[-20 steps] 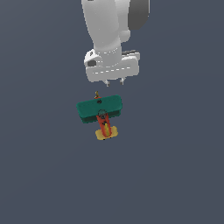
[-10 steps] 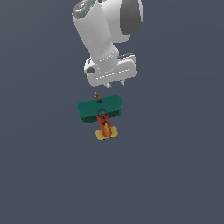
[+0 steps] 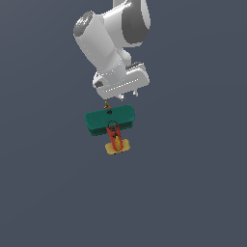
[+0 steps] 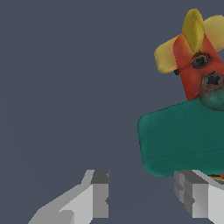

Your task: Pick up the object and move it to a goal position.

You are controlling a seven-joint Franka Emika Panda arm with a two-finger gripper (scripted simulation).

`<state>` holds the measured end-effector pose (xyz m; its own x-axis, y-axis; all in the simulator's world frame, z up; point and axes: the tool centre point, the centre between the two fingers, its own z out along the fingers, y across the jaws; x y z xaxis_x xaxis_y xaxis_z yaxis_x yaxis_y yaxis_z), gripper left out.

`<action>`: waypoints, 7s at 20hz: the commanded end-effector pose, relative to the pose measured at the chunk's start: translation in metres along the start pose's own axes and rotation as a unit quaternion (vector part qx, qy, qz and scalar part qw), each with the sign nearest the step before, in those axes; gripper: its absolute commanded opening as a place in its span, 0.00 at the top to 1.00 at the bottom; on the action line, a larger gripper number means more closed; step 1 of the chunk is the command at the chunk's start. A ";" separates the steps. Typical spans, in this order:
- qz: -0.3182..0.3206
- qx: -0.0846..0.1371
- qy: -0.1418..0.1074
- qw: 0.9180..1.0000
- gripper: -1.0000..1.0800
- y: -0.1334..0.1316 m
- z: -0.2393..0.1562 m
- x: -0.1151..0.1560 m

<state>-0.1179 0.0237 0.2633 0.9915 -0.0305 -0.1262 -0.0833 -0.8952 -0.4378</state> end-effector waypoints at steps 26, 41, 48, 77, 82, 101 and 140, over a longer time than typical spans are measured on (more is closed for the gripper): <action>0.044 0.179 0.038 0.982 0.38 0.008 0.030 -0.003; 0.072 0.258 0.085 0.960 0.38 0.017 0.037 0.002; 0.081 0.278 0.101 0.952 0.38 0.021 0.038 0.004; 0.064 0.287 0.155 0.943 0.38 0.028 0.016 0.011; 0.052 0.289 0.186 0.938 0.38 0.029 0.000 0.015; -0.004 0.302 0.356 0.884 0.38 0.039 -0.096 0.027; 0.026 0.331 0.609 0.720 0.38 0.124 -0.205 0.012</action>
<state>-0.0947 -0.1739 0.3916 0.3201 -0.7748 0.5451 0.2503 -0.4858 -0.8375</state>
